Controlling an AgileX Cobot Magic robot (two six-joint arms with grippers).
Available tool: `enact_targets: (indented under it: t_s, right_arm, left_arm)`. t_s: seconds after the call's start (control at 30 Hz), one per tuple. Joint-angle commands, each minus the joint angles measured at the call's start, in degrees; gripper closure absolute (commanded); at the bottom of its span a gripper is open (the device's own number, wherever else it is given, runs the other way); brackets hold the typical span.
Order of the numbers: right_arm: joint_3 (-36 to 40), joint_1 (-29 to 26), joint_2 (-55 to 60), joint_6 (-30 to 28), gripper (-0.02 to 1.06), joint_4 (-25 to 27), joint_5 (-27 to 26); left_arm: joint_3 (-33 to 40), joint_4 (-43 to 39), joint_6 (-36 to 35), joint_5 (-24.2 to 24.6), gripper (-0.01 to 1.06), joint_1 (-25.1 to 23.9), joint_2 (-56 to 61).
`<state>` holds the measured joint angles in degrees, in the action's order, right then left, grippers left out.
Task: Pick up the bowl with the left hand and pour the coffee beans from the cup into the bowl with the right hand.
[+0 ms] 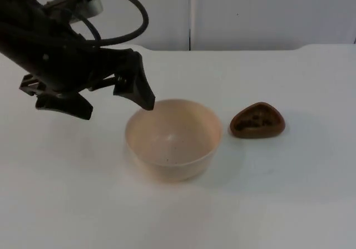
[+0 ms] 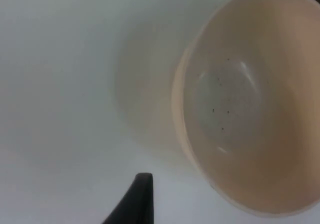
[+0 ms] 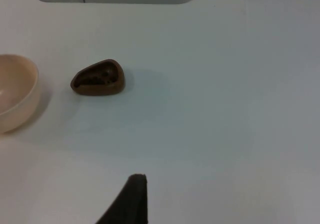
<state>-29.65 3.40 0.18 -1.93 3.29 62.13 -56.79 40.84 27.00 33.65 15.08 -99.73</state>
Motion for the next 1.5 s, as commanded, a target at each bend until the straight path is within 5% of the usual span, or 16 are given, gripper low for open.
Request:
enact_targets:
  t_s: [0.0,0.4,1.47]
  right_arm:
    - [0.13,-0.35,-0.18,-0.27,-0.01,-0.24,-0.33]
    - [0.13,-0.35,-0.18,-0.27,-0.01,-0.24,-0.33]
    - [0.13,-0.35,-0.18,-0.26,-0.01,-0.61,-0.33]
  left_arm:
    - [-1.16,0.91,-0.21,0.54,0.0,0.22,-1.02]
    - [-2.32,5.18,0.04,2.02,0.0,-5.0,-7.87]
    - [-2.46,9.16,-7.86,-4.54,0.07,-2.94,-14.87]
